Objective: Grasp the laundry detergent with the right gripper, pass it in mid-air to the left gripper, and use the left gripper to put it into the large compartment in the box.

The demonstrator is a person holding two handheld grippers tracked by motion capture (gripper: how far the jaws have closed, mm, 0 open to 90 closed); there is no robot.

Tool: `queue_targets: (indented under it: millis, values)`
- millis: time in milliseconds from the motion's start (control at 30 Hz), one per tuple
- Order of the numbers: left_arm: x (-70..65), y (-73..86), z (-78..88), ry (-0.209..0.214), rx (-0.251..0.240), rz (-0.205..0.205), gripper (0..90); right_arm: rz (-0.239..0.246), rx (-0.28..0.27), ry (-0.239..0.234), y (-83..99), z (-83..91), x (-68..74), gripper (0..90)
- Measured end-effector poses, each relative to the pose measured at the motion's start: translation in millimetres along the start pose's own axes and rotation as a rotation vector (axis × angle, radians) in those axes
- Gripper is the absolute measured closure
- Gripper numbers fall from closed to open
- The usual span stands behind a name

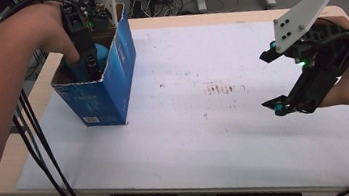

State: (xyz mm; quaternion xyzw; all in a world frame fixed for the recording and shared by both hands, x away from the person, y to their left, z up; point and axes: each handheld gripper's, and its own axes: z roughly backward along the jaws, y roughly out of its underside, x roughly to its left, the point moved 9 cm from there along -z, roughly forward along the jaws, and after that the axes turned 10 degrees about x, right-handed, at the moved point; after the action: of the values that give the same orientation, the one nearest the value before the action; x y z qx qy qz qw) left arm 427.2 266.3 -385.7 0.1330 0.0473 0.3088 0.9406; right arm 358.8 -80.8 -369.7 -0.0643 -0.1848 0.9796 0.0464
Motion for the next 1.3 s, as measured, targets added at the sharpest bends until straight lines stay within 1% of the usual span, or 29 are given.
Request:
queue_targets:
  millis: [33, 100, 167, 233, 300, 367, 467, 600, 633, 667, 700, 733, 833, 867, 967, 1000, 1067, 1167, 1267, 1300]
  values:
    - [0.4, -2.5, 0.5, 0.01, -0.028, 0.003, 37.7, -0.001, 0.0, -0.001, 0.1, -0.5, -0.2, 0.6]
    - [0.6, -2.1, -0.4, 0.021, -0.021, 0.002, 37.8, -0.004, 0.001, -0.002, 0.3, -2.7, -1.2, 0.6]
    - [1.0, -2.0, -0.7, 0.028, -0.02, -0.002, 37.8, -0.009, 0.004, -0.005, 0.7, -3.7, -0.5, 0.6]
    - [1.7, -2.2, -0.9, 0.034, -0.022, 0.001, 37.8, -0.009, 0.004, -0.006, 1.0, -4.6, 0.1, 0.6]
    - [2.0, -2.4, -0.7, 0.034, -0.026, 0.002, 35.8, -0.007, 0.007, -0.007, 1.7, -5.3, 0.2, 0.6]
    - [3.4, -3.1, 1.1, 0.027, -0.039, 0.008, 31.0, -0.01, 0.008, -0.006, 2.0, -5.1, 0.4, 0.6]
    - [2.7, -3.2, 5.1, 0.027, -0.045, 0.008, 28.4, -0.01, 0.008, -0.003, 1.8, -4.3, 0.5, 0.6]
    - [2.4, -0.8, 12.1, 0.027, -0.044, 0.018, 26.4, -0.011, 0.005, -0.002, 2.0, -3.2, 1.6, 0.6]
    - [3.4, 1.2, 15.1, 0.021, -0.032, 0.014, 26.4, -0.015, 0.006, -0.002, 2.4, -2.8, 1.8, 0.6]
    - [3.1, 2.0, 17.1, 0.022, -0.034, 0.025, 26.4, -0.012, 0.002, -0.001, 2.3, -2.4, 1.3, 0.6]
    - [3.1, 2.0, 17.1, 0.022, -0.034, 0.025, 26.4, -0.012, 0.002, -0.001, 2.3, -2.4, 1.3, 0.6]
    - [3.2, 4.2, 22.0, 0.02, -0.034, 0.033, 26.4, -0.01, -0.001, 0.0, 2.3, -1.9, 1.0, 0.6]
    - [2.0, 7.4, 30.0, 0.018, -0.041, 0.035, 26.2, -0.014, -0.004, 0.002, 2.4, -0.1, 0.7, 0.6]
    - [0.8, 9.0, 34.3, 0.017, -0.048, 0.035, 24.7, -0.014, -0.007, 0.002, 2.2, 0.4, 0.6, 0.6]
    - [-1.8, 13.3, 43.6, 0.012, -0.05, 0.033, 24.2, -0.005, -0.011, 0.002, 1.9, 2.0, -0.6, 0.6]
    - [-2.6, 15.1, 46.5, 0.008, -0.047, 0.035, 22.5, -0.011, -0.007, 0.001, 2.3, 2.9, -0.7, 0.6]
    - [-4.6, 18.8, 53.3, 0.002, -0.043, 0.029, 21.7, -0.01, -0.003, 0.002, 2.5, 4.6, -2.4, 0.6]
    - [-8.4, 22.7, 65.1, -0.007, -0.059, 0.025, 19.0, -0.011, 0.001, 0.002, 2.3, 7.8, -6.0, 0.6]
    - [-14.1, 26.8, 76.8, -0.015, -0.066, 0.012, 18.6, -0.005, 0.007, 0.0, 1.8, 11.0, -9.4, 0.6]
    - [-16.4, 27.8, 80.1, -0.021, -0.064, 0.001, 18.0, -0.005, 0.01, 0.001, 1.5, 12.4, -10.6, 0.6]
